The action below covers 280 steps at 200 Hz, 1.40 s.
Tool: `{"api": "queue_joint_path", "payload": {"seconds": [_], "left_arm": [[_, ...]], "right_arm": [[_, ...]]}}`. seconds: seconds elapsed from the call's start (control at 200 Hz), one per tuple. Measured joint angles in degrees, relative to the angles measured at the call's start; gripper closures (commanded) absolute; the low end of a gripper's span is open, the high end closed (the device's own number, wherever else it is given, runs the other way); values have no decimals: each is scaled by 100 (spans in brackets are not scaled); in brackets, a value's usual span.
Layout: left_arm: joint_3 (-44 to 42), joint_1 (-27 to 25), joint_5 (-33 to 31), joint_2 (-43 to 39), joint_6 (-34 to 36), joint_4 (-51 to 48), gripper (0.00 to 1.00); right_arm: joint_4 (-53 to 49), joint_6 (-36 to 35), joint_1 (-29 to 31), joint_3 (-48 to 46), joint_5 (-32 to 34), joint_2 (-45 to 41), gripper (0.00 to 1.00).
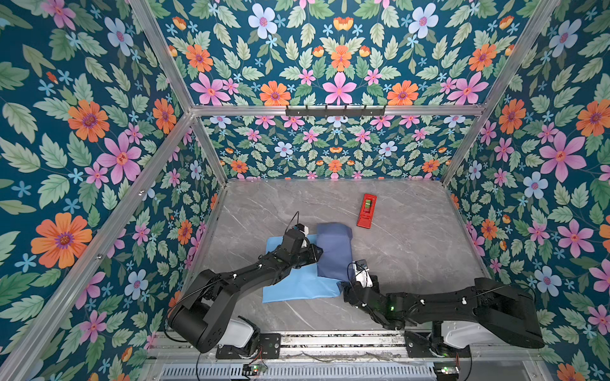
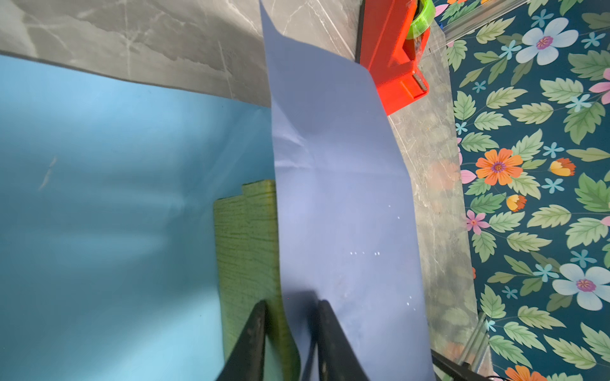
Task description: Wrap the gift box in paper
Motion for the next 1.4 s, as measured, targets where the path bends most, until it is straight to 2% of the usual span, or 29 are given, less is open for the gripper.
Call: {"api": "queue_joint_path", "payload": {"seconds": [0.34,0.615,0.72,0.8,0.995,1.225,1.32,1.4], "left_arm": [[-20,0,-2,24,17,83,74],[-66,0,-4,22,17,170,74],[-68,-2,-2,24,17,190,74],[-72,-2,0,35,17,210,74],[-57,-2,7,44,17,201,74],[-44,-2,7,61,17,210,74],[-46,-2,4,57,17,210,75],[-50,-2,4,50,15,212,75]], "right_arm": [[-1368,811,9,55,313,-393,28],[-1893,739,-229,-33,70,-669,40],[-1856,577,-439,-63,-190,-778,41],[-1829,372,-481,-109,-365,-868,38],[-1808,-140,-490,-350,-1032,-1355,21],[-1786,-769,-590,-479,-1864,-2380,14],[-1733,-1021,-1231,-420,-2507,-2817,13],[-1530,-1082,-2275,-378,-3381,-2870,12]]}}
